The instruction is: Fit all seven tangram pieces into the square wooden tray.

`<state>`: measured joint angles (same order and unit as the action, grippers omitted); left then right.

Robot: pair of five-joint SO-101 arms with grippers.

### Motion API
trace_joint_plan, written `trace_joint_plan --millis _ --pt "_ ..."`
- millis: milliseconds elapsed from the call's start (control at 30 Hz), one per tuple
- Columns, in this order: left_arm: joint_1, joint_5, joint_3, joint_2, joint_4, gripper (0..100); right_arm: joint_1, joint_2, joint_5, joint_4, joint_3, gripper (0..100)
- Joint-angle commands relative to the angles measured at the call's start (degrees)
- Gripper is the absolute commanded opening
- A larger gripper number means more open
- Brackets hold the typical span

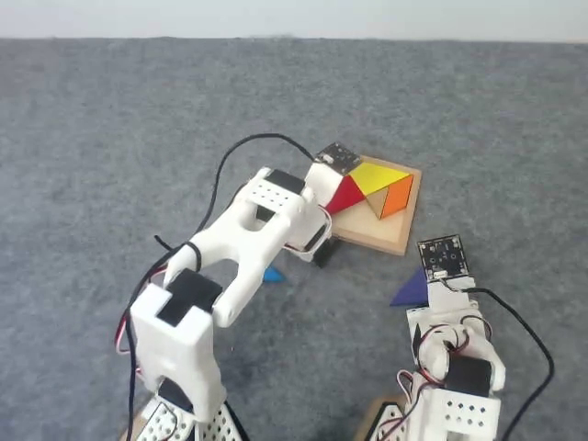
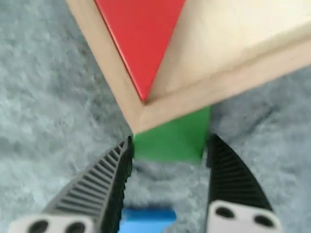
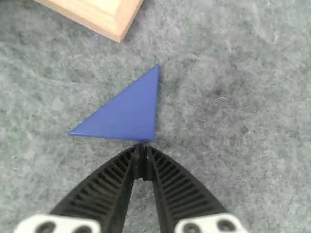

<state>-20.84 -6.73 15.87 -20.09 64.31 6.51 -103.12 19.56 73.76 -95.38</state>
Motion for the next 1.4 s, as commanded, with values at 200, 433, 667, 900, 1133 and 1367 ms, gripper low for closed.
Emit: trace_joint_plan --millis 200,433,667,900,1133,1367 --pt "-0.09 -0.26 1.45 3.43 -5.98 24 0.66 -1.19 -0.09 -0.31 -1.14 0.8" --pt "-0.09 -0.79 -3.03 -1.32 -0.88 8 0.66 -1.19 -0.09 -0.31 -1.14 0.8" --pt "-0.09 -0.79 1.71 2.73 4.13 3 0.66 -1.19 -0.09 -0.31 -1.14 0.8" --pt "-1.32 -0.79 7.69 18.11 11.52 3 0.66 -1.19 -0.09 -0.31 -1.14 0.8" --pt "-7.82 4.84 -0.48 21.8 10.99 3 0.66 -1.19 -0.09 -0.31 -1.14 0.8" --pt "-8.09 22.95 -18.42 1.85 4.66 3 0.66 -1.19 -0.09 -0.31 -1.14 0.8"
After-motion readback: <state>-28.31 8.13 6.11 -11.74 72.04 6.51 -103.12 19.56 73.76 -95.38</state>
